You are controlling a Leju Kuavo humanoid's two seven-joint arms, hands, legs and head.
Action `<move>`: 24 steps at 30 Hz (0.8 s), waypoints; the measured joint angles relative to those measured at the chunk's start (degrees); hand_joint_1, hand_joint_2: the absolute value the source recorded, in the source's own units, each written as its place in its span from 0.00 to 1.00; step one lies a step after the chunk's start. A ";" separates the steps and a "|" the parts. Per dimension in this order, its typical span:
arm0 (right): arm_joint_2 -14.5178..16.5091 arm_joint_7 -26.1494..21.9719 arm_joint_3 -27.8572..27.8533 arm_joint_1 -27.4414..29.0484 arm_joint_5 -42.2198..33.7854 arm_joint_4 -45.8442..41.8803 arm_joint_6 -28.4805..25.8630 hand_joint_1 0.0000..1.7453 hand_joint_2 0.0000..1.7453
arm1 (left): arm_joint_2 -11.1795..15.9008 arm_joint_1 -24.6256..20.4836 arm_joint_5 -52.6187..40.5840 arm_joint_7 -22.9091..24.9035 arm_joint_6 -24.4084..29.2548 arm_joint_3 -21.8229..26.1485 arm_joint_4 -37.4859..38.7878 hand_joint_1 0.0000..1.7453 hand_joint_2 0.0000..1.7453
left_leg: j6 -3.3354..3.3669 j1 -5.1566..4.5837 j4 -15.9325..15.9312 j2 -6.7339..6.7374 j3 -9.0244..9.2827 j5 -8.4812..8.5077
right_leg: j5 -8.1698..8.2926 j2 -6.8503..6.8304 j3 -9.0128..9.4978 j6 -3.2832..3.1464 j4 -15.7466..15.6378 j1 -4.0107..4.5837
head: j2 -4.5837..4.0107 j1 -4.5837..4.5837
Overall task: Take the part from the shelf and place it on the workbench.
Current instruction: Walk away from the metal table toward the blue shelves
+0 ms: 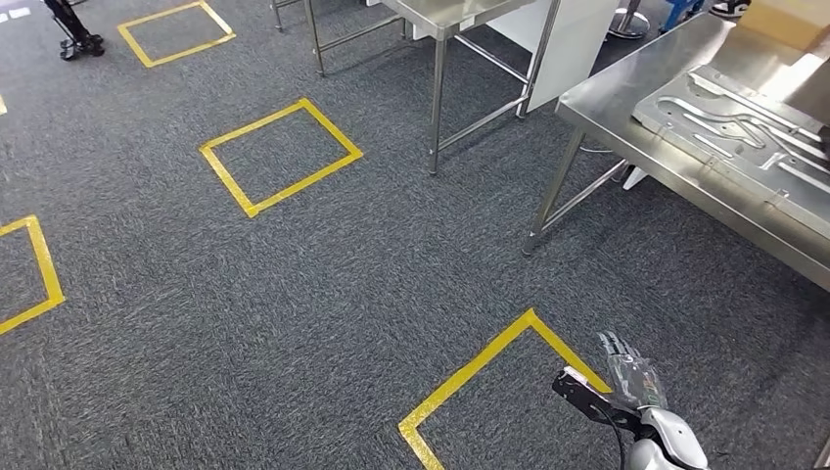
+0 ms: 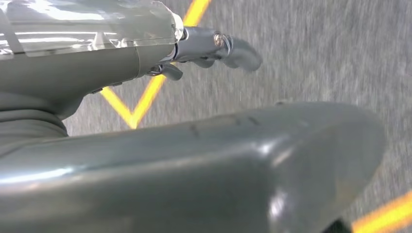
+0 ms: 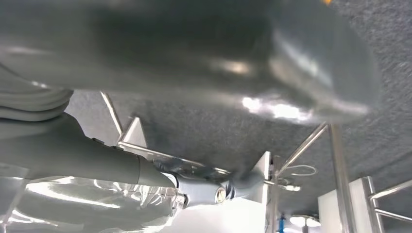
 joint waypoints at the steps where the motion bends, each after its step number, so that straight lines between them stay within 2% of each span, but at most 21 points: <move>1: 0.04 0.14 0.02 -0.09 0.25 -0.17 0.02 0.00 0.00 | 0.01 0.10 0.06 0.00 0.00 0.00 0.00 0.00 0.00 | -0.36 -0.07 0.13 0.43 -0.03 -0.10 | 0.10 -0.77 0.42 -0.18 -0.52 -0.09 | -0.01 0.00; 3: 0.21 0.45 0.07 0.04 0.57 -0.64 0.02 0.00 0.00 | 0.05 0.09 0.03 0.02 0.01 0.00 0.00 0.00 0.00 | -1.02 -0.29 2.68 3.55 -1.05 -1.72 | 0.25 -2.48 1.45 -0.62 -1.57 -0.46 | -0.01 -0.04; 4: 0.28 0.66 0.09 0.39 0.70 -0.93 0.03 0.00 0.00 | 0.07 0.01 -0.08 0.04 0.00 -0.01 0.00 0.00 0.00 | -1.33 -0.17 5.67 5.66 -2.39 -3.31 | 0.17 -3.42 1.87 -0.74 -1.83 -0.48 | -0.01 -0.05; 5: 0.31 0.87 0.10 0.91 0.85 -1.25 0.03 0.00 0.00 | 0.07 -0.09 -0.20 0.07 0.00 -0.01 0.00 0.00 0.00 | -1.69 0.08 9.45 6.92 -4.32 -5.12 | -0.01 -4.38 2.10 -0.84 -1.87 -0.50 | 0.00 -0.08; 6: 0.32 1.09 0.10 1.50 1.00 -1.59 0.04 0.00 0.00 | 0.08 -0.13 -0.31 0.10 -0.01 -0.02 0.00 0.00 0.00 | -2.07 0.40 13.07 7.56 -6.23 -6.52 | -0.20 -5.35 2.27 -0.80 -1.85 -0.52 | 0.00 -0.08; 7: 0.35 1.26 0.10 2.08 1.15 -1.94 0.04 0.00 0.00 | 0.09 -0.07 -0.41 0.13 -0.01 -0.02 0.00 0.00 0.00 | -2.42 0.72 15.39 7.89 -7.49 -7.06 | -0.39 -6.28 2.42 -0.70 -1.83 -0.58 | 0.01 -0.08; 8: 0.39 1.39 0.10 2.58 1.26 -2.28 0.04 0.00 0.00 | 0.13 0.03 -0.46 0.14 0.00 -0.02 0.00 0.00 0.00 | -2.74 1.01 15.62 8.11 -7.66 -6.51 | -0.58 -7.13 2.59 -0.55 -1.80 -0.68 | 0.01 -0.08; 9: 0.44 1.49 0.10 2.99 1.33 -2.60 0.05 0.00 0.00 | 0.19 0.13 -0.52 0.15 0.02 -0.03 0.00 0.00 0.00 | -2.97 1.23 13.34 8.46 -6.49 -4.90 | -0.79 -7.90 2.82 -0.32 -1.75 -0.80 | 0.01 -0.08; 11: 0.49 1.57 0.09 3.53 1.37 -3.22 0.09 0.00 0.00 | 0.29 0.12 -0.77 0.11 0.04 -0.05 0.00 0.00 0.00 | -3.08 1.24 5.09 10.41 -2.08 -1.22 | -1.39 -9.23 3.35 0.33 -1.55 -0.90 | 0.01 -0.08; 12: 0.49 1.55 0.09 3.69 1.39 -3.51 0.12 0.00 0.00 | 0.33 0.03 -0.91 0.10 0.02 -0.08 0.00 0.00 0.00 | -2.82 1.12 1.84 11.25 -0.35 -0.13 | -1.67 -9.79 3.55 0.71 -1.44 -0.82 | 0.00 -0.06; 13: 0.49 1.51 0.08 3.77 1.40 -3.75 0.16 0.00 0.00 | 0.35 -0.05 -1.04 0.10 -0.03 -0.12 0.00 0.00 0.00 | -2.50 0.94 0.09 11.79 0.55 0.23 | -1.89 -10.27 3.72 1.07 -1.38 -0.66 | -0.01 -0.05; 14: 0.49 1.46 0.07 3.81 1.47 -3.99 0.22 0.00 0.00 | 0.36 -0.09 -1.09 0.12 -0.09 -0.19 0.00 0.00 0.00 | -2.11 0.73 -0.33 11.66 0.66 0.06 | -2.02 -10.73 3.85 1.43 -1.38 -0.55 | -0.01 -0.04; 16: 0.56 1.37 0.07 3.76 1.79 -4.46 0.37 0.00 0.00 | 0.38 0.02 -1.12 0.16 -0.16 -0.31 0.00 0.00 0.00 | -1.27 0.69 -0.45 10.50 0.59 0.16 | -2.28 -11.23 4.22 2.12 -1.49 -0.72 | 0.00 -0.03; 18: 0.67 1.26 0.09 3.51 2.23 -4.82 0.58 0.00 0.00 | 0.38 0.04 -1.08 0.17 -0.17 -0.36 0.00 0.00 0.00 | -0.49 0.80 -0.87 9.48 0.84 0.33 | -3.79 -9.08 3.73 2.56 0.23 -1.07 | 0.00 -0.03; 19: 0.68 1.22 0.09 3.40 2.38 -4.89 0.69 0.00 0.00 | 0.38 -0.04 -1.05 0.17 -0.16 -0.37 0.00 0.00 0.00 | -0.17 0.86 -1.02 9.01 0.96 0.40 | -5.33 -7.47 2.58 2.61 2.77 -1.16 | -0.01 -0.03; 20: 0.66 1.14 0.09 3.33 2.46 -4.85 0.80 0.00 0.00 | 0.38 -0.15 -1.04 0.19 -0.11 -0.39 0.00 0.00 0.00 | 0.04 0.75 -1.05 8.42 0.96 0.39 | -7.23 -6.11 0.66 2.54 6.66 -1.08 | -0.01 -0.03; 21: 0.63 1.02 0.09 3.32 2.49 -4.78 0.89 0.00 0.00 | 0.38 -0.23 -1.04 0.27 -0.04 -0.41 0.00 0.00 0.00 | 0.21 0.62 -1.03 7.76 0.96 0.37 | -8.84 -5.50 -1.60 2.44 10.86 -0.97 | 0.00 -0.02; 22: 0.60 0.88 0.09 3.34 2.49 -4.66 0.95 0.00 0.00 | 0.38 -0.25 -1.04 0.36 0.05 -0.44 0.00 0.00 0.00 | 0.32 0.48 -1.00 7.00 0.99 0.33 | -9.62 -5.20 -3.56 2.33 14.19 -0.85 | 0.00 -0.03; 23: 0.59 0.70 0.09 3.34 2.49 -4.53 0.97 0.00 0.00 | 0.38 -0.21 -1.03 0.47 0.15 -0.46 0.00 0.00 0.00 | 0.38 0.35 -0.94 6.19 1.04 0.29 | -9.30 -5.07 -4.74 2.20 15.71 -0.75 | 0.00 -0.03; 24: 0.59 0.53 0.09 3.29 2.49 -4.41 0.98 0.00 0.00 | 0.38 -0.18 -1.00 0.58 0.24 -0.49 0.00 0.00 0.00 | 0.39 0.26 -0.85 5.36 1.10 0.25 | -7.64 -4.95 -4.69 1.99 14.56 -0.69 | 0.01 -0.03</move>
